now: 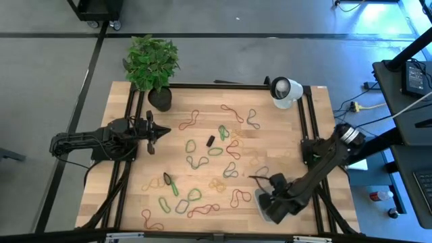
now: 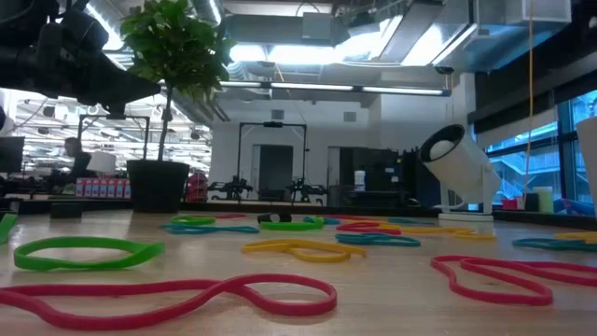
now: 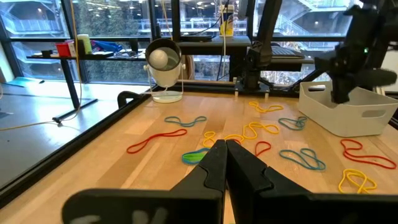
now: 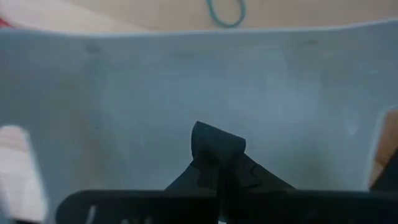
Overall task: Pick and place rubber bands into bin
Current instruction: Put the black rubber band into the white bin
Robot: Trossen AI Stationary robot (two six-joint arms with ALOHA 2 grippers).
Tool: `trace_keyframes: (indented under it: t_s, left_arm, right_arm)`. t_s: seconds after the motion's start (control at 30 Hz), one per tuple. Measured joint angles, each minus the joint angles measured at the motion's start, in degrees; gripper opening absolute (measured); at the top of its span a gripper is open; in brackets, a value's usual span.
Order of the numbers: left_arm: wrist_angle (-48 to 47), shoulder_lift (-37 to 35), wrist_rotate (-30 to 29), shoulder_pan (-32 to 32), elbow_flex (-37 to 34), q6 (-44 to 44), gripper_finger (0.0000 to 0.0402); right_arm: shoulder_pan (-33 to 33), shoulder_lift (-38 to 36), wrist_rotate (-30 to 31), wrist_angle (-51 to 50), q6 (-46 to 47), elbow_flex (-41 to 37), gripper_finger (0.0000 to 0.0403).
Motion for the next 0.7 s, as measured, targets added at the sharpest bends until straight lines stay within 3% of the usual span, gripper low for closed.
trace_keyframes:
  t_s: [0.47,0.7]
  left_arm:
    - [0.0,0.0,0.0,0.0,0.0,0.0,0.0004]
    - [0.0,0.0,0.0,0.0,0.0,0.0,0.0004]
  right_arm:
    - [2.6,4.9,-1.1,2.7,2.8,-1.6,0.0000]
    - [2.6,4.6,-1.1,9.8,2.6,-6.0,0.0000]
